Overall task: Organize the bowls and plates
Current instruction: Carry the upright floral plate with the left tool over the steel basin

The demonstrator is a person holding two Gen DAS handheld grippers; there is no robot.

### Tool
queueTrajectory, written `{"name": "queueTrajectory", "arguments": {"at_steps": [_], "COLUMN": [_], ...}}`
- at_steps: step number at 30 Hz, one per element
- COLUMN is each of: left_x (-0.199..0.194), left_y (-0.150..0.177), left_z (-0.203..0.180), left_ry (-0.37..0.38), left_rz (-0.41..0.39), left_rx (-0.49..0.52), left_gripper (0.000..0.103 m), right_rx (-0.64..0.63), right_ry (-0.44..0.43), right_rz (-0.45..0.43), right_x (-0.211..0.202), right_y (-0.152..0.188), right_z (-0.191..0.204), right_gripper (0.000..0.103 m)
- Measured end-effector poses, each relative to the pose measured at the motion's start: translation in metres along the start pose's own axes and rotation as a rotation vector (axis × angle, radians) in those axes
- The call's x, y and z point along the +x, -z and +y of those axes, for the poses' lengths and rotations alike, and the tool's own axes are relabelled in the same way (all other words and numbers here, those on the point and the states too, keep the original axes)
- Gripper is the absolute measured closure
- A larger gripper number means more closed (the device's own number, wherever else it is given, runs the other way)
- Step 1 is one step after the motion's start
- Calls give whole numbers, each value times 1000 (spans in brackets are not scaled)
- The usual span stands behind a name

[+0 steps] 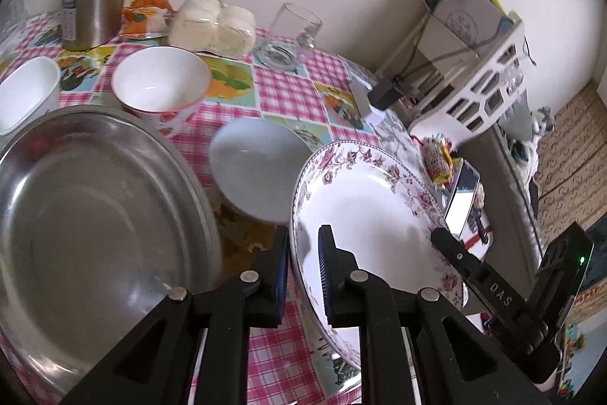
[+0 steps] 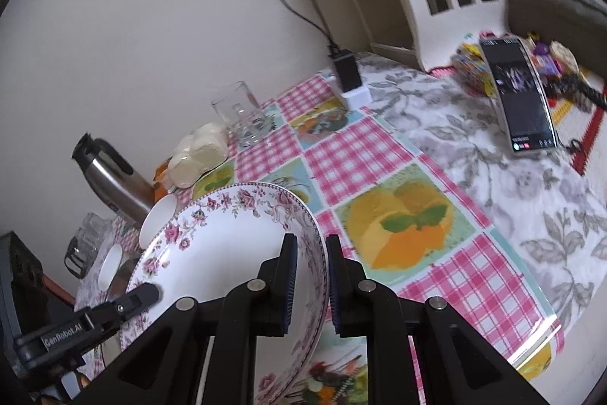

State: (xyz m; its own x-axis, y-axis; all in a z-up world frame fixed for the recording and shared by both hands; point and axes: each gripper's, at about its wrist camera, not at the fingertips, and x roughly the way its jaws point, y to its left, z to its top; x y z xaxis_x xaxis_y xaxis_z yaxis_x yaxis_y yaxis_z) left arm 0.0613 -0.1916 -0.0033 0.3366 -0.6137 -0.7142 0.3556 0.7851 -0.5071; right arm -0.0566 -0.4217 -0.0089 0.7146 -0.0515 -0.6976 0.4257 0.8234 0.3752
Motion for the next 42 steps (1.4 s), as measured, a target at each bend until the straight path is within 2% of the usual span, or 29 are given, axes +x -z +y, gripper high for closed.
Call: {"name": "queueTrajectory", "arguments": {"at_steps": [7,24,34,42], "left_x": [-27,-70,-84,-82], "left_y": [-16,-38,-38,-36], "left_z": [26,108,140,165], "left_ry": [14,-44,-101,-135], "left_rz": [-47,-105,-99,-60], "left_rx": [-38,-135,-148,-179], "left_gripper": [90,90,89,89], "right_rx": [-38,-91,-115,-137], "right_ry": [-20,-91,-126,-129], "right_rz": [7,80,123,170], "right_x": [6,42,62,76], "right_y": [6,32,49,62], "right_z": [34,118,151,167], "right_gripper": [87,87,87,87]}}
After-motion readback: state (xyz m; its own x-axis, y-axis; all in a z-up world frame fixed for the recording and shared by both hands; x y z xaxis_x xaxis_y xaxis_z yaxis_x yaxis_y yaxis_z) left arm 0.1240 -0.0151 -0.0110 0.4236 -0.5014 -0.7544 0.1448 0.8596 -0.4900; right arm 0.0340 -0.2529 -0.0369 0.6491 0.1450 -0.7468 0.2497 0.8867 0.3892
